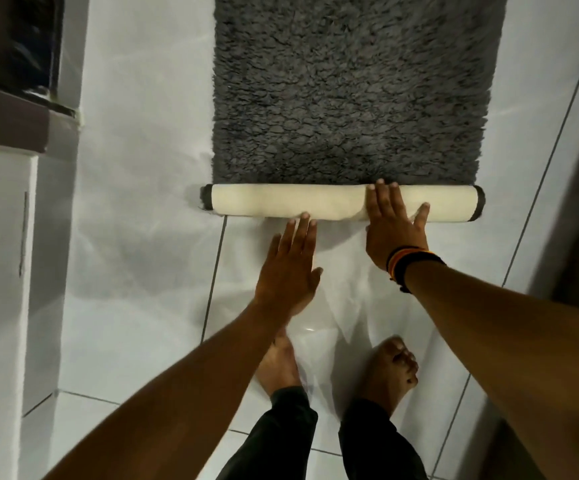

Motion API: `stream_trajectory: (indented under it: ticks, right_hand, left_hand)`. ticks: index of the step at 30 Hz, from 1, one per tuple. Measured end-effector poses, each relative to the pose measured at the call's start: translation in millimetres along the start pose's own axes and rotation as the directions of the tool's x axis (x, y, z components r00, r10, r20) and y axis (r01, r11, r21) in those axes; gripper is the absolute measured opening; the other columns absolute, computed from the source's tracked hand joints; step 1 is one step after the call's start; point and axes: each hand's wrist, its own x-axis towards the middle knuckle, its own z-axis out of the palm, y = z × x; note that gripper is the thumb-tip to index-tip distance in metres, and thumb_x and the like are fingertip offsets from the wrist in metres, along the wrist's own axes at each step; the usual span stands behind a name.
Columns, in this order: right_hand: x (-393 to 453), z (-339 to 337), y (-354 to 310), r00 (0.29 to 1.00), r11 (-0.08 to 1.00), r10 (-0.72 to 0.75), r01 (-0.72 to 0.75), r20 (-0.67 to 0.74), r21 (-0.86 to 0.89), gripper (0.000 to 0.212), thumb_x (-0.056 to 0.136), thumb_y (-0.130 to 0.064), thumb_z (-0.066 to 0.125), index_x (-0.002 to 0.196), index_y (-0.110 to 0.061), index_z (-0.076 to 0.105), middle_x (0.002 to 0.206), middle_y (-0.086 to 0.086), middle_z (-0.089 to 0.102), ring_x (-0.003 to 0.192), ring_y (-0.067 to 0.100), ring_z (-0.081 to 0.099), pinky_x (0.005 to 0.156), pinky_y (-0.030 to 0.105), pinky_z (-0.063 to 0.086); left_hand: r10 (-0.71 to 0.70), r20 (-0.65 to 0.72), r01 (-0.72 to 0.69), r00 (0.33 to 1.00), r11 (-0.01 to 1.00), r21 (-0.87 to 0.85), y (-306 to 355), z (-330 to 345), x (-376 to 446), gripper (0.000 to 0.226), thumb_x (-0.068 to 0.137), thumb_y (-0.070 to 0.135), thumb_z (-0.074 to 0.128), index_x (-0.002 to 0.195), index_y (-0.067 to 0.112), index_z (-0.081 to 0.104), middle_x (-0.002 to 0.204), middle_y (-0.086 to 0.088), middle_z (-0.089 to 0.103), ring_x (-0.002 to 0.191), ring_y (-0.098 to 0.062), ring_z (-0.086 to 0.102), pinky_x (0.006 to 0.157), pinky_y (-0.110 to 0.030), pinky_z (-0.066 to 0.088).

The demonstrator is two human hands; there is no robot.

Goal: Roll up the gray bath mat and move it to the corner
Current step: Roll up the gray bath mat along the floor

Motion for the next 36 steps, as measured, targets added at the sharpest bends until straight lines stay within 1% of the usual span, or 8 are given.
stream_trajectory:
  ticks: [4, 10, 16, 19, 23, 25, 31, 36]
  right_hand:
    - [-25, -4, -9, 0.996, 0.991, 0.083, -0.084, 0.012, 0.105, 0.079, 0.103, -0.025, 0.038, 0.159, -0.015, -0.016, 0.169, 0.003, -0.02, 0.156, 0.024, -0.015, 0.122, 0.067, 0.008]
    - [-26, -14, -20, 0.996, 0.985, 0.083, -0.085, 0.025, 0.148, 0.09, 0.101, -0.04, 0.043, 0.157, -0.014, -0.022, 0.166, 0.004, -0.03, 0.155, 0.025, -0.019, 0.123, 0.064, 0.005]
    - [42, -75, -11, 0.999, 0.979, 0.049, -0.048, -0.001, 0.197, 0.087, 0.101, -0.035, 0.046, 0.159, -0.014, -0.016, 0.169, 0.003, -0.021, 0.155, 0.025, -0.017, 0.123, 0.065, 0.004]
    - [76, -115, 3, 0.999, 0.946, 0.01, -0.025, 0.048, 0.325, 0.084, 0.102, -0.034, 0.048, 0.16, -0.014, -0.009, 0.17, 0.005, -0.015, 0.156, 0.026, -0.014, 0.123, 0.063, 0.004]
    - [74, -142, 22, 0.994, 0.836, 0.016, 0.048, -0.112, 0.546, 0.081, 0.101, -0.027, 0.052, 0.161, -0.012, 0.0, 0.171, 0.008, -0.008, 0.157, 0.026, -0.008, 0.128, 0.05, 0.009]
    - [59, -136, 36, 0.984, 0.877, 0.002, 0.083, -0.177, 0.473, 0.079, 0.101, -0.027, 0.05, 0.161, -0.014, 0.0, 0.171, 0.007, -0.007, 0.157, 0.025, -0.007, 0.128, 0.048, 0.008]
    - [61, -123, 65, 1.0, 0.945, -0.003, 0.0, 0.008, 0.328, 0.086, 0.102, -0.027, 0.048, 0.158, -0.024, -0.018, 0.165, -0.003, -0.028, 0.153, 0.024, -0.022, 0.126, 0.057, 0.008]
    - [123, -174, 64, 0.998, 0.947, 0.054, -0.039, -0.038, 0.32, 0.083, 0.101, -0.025, 0.047, 0.161, -0.022, -0.011, 0.17, 0.0, -0.017, 0.156, 0.028, -0.016, 0.125, 0.061, 0.005]
  left_hand:
    - [0.0, -0.014, 0.001, 1.0, 0.994, 0.112, -8, -14, 22, 0.085, 0.098, 0.042, 0.056, 0.164, 0.011, 0.013, 0.173, -0.009, 0.01, 0.16, -0.029, 0.006, 0.127, -0.055, 0.01]
    - [-0.016, 0.096, 0.002, 0.995, 0.99, 0.139, -12, -64, 81, 0.084, 0.103, 0.042, 0.044, 0.164, 0.016, -0.008, 0.172, -0.004, -0.015, 0.158, -0.027, -0.015, 0.128, -0.051, -0.004]
    - [0.092, -0.134, -0.079, 0.987, 0.992, 0.098, -8, -94, 105, 0.074, 0.1, 0.03, 0.048, 0.162, 0.005, 0.017, 0.172, -0.015, 0.011, 0.159, -0.033, 0.008, 0.127, -0.056, 0.015]
    - [-0.01, 0.065, 0.004, 0.998, 0.995, 0.098, 14, -115, 119, 0.085, 0.103, 0.04, 0.048, 0.164, 0.011, -0.003, 0.173, -0.007, -0.009, 0.16, -0.027, -0.007, 0.129, -0.048, 0.007]
    - [-0.133, 0.174, 0.113, 0.976, 0.986, 0.121, 21, -141, 150, 0.087, 0.104, 0.043, 0.045, 0.162, 0.015, -0.013, 0.172, -0.002, -0.018, 0.159, -0.023, -0.014, 0.128, -0.053, 0.005]
    - [-0.16, 0.193, 0.143, 0.968, 0.985, 0.101, 20, -154, 176, 0.087, 0.103, 0.042, 0.045, 0.162, 0.016, -0.014, 0.171, -0.001, -0.02, 0.158, -0.021, -0.017, 0.128, -0.056, 0.005]
    - [-0.225, 0.318, 0.226, 0.921, 0.973, 0.032, 24, -193, 230, 0.083, 0.106, 0.045, 0.039, 0.162, 0.013, -0.012, 0.171, -0.005, -0.02, 0.158, -0.022, -0.016, 0.128, -0.054, -0.001]
    - [-0.025, 0.11, 0.023, 0.994, 0.999, 0.022, 33, -198, 229, 0.083, 0.103, 0.036, 0.043, 0.163, 0.013, -0.01, 0.171, -0.008, -0.019, 0.158, -0.025, -0.017, 0.129, -0.046, -0.002]
